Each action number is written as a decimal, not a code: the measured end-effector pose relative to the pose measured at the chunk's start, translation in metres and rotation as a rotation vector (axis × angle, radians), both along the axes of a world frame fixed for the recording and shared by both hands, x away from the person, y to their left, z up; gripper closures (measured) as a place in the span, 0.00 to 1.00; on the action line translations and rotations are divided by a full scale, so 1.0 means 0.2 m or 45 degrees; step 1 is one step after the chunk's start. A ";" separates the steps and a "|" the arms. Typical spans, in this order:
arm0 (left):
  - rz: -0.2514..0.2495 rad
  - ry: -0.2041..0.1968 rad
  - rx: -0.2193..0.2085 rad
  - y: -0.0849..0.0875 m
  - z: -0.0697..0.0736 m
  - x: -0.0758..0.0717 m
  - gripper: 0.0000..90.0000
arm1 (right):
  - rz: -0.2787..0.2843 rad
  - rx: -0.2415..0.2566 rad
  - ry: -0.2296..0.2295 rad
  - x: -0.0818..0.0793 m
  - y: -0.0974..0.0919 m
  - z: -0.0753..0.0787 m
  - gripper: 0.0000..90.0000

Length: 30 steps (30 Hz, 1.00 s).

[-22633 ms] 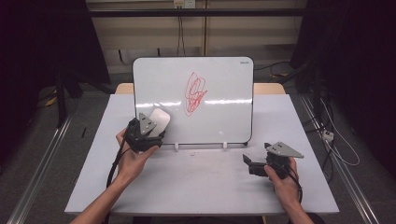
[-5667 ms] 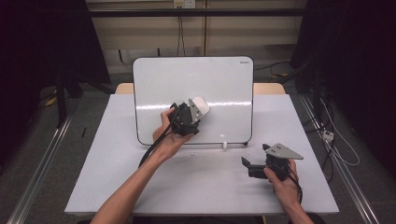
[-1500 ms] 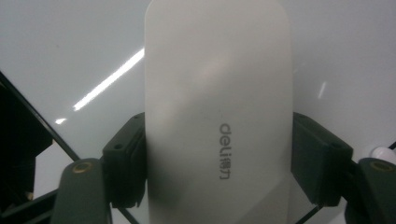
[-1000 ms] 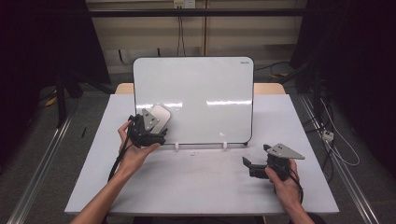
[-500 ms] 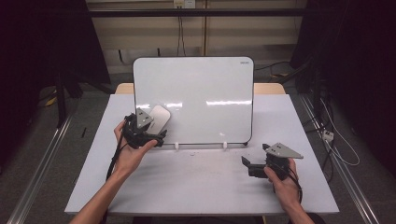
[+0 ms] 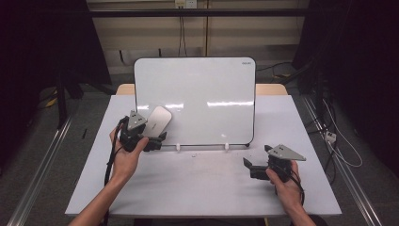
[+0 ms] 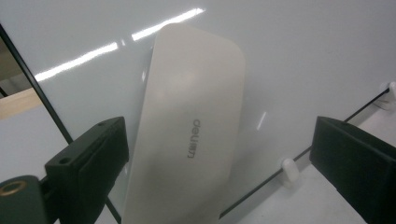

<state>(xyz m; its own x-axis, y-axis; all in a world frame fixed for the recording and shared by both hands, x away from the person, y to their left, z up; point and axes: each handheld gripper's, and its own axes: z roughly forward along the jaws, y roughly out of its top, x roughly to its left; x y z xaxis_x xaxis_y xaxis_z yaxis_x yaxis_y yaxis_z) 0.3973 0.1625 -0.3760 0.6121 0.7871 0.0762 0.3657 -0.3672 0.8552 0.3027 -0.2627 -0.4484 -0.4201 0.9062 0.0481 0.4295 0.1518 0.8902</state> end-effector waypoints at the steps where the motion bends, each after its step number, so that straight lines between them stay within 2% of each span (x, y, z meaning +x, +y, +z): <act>1: -0.008 -0.003 -0.002 0.00 0.00 -0.01 0.05 | 0.002 0.000 0.001 0.00 0.00 0.00 0.05; 5: -0.013 0.007 -0.035 0.03 -0.03 -0.05 0.05 | -0.006 0.003 0.004 0.00 0.00 0.00 0.05; 8: -0.016 0.024 -0.031 0.05 -0.04 -0.07 0.05 | -0.006 0.002 0.004 0.00 0.00 0.00 0.05; 10: -0.015 0.016 -0.004 0.06 -0.06 -0.09 0.05 | -0.002 -0.001 0.005 0.00 0.00 0.00 0.05; 12: -0.016 0.019 -0.010 0.07 -0.07 -0.10 0.05 | -0.002 -0.001 0.006 0.00 0.00 0.00 0.05; 18: -0.007 0.020 0.036 0.10 -0.10 -0.15 0.05 | -0.002 -0.001 0.009 0.00 0.00 0.00 0.05; 22: 0.027 0.042 0.017 0.14 -0.12 -0.17 0.05 | -0.005 -0.003 0.007 0.00 0.00 0.00 0.05; 24: 0.042 0.037 0.007 0.16 -0.14 -0.19 0.05 | -0.005 -0.001 0.008 0.00 0.00 0.00 0.05; 25: 0.043 0.049 0.018 0.17 -0.14 -0.19 0.05 | -0.005 -0.002 0.009 0.00 0.00 0.00 0.05; 28: 0.058 0.074 0.004 0.20 -0.16 -0.22 0.05 | -0.005 -0.002 0.009 0.00 0.00 0.00 0.05; 30: 0.073 0.067 -0.009 0.22 -0.18 -0.24 0.05 | -0.007 -0.002 0.011 0.00 0.00 -0.01 0.05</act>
<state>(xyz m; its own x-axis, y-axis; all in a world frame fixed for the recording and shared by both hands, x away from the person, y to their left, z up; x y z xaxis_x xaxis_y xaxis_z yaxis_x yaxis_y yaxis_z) 0.3490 0.2056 -0.4117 0.5693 0.8212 0.0393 0.4307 -0.3387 0.8365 0.3021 -0.2631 -0.4495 -0.4148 0.9085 0.0505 0.4378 0.1506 0.8864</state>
